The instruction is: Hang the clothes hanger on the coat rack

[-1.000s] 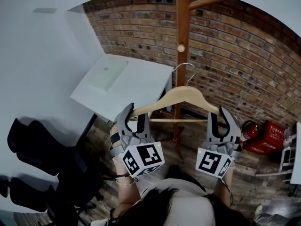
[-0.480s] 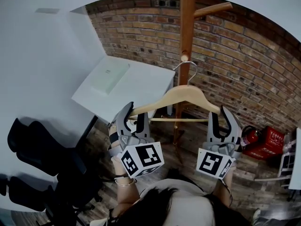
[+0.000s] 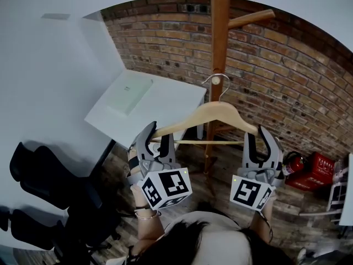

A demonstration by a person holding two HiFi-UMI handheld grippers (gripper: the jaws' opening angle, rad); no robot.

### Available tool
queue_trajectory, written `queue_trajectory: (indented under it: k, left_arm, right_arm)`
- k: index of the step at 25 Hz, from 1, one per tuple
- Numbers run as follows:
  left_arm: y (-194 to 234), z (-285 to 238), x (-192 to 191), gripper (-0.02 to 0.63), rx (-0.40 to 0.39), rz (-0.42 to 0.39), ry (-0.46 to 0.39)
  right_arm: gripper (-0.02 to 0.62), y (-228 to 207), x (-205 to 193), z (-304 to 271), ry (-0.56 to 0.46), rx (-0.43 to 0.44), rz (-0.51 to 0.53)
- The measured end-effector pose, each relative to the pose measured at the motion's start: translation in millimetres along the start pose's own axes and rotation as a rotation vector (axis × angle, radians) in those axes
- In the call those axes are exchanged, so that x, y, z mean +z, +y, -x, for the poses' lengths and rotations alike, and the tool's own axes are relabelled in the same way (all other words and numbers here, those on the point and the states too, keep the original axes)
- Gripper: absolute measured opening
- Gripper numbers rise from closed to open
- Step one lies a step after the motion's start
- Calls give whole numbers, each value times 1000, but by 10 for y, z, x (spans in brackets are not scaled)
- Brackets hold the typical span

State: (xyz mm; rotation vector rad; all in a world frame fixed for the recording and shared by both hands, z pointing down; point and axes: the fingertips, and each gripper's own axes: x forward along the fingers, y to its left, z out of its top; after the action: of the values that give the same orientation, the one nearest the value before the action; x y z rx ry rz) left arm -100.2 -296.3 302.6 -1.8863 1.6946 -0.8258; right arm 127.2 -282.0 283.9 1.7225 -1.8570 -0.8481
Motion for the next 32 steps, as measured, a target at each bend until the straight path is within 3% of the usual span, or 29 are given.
queue_trajectory:
  k: [32]
  left_arm:
    - [-212, -391, -218, 149, -50, -12, 69]
  right_arm:
    - [130, 251, -331, -380, 52, 68, -27]
